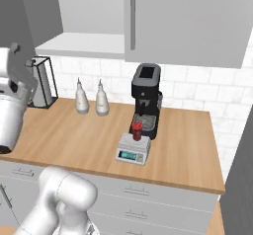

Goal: Pick the yogurt and place it on the digital scale for weighing, and close the cabinet.

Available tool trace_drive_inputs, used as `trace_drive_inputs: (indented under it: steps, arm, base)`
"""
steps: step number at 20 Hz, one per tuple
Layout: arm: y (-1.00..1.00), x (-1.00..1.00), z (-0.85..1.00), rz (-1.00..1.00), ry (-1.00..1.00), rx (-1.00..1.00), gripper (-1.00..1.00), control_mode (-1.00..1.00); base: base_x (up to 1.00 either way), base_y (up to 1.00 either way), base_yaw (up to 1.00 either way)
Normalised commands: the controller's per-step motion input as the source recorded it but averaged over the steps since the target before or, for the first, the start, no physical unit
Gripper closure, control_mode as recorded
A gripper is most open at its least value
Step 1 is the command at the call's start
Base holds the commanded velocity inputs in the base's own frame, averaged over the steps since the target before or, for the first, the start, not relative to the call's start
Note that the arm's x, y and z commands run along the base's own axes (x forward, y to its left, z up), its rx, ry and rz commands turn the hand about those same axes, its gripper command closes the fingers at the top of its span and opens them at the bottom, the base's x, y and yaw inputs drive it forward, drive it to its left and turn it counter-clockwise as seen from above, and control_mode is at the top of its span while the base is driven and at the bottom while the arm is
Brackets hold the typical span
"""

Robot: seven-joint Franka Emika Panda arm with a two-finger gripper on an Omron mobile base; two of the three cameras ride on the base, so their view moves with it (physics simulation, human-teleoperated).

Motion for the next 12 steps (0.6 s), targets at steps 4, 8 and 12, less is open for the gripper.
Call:
trace_drive_inputs:
  steps: [4, 8, 12]
  arm:
    - [0.45, -1.0, -0.54, 0.08, 0.0, 0.0, -1.0, -1.0]
    - [0.94, -0.97, -0.92, 0.03, -0.08, -0.01, -1.0, -1.0]
    - [0.58, -1.0, -0.39, 0.0, -0.11, 0.0, -1.0, -1.0]
  base:
    - [0.0, 0.0, 0.0]
    - [0.0, 0.0, 0.0]
    - [0.0, 0.0, 0.0]
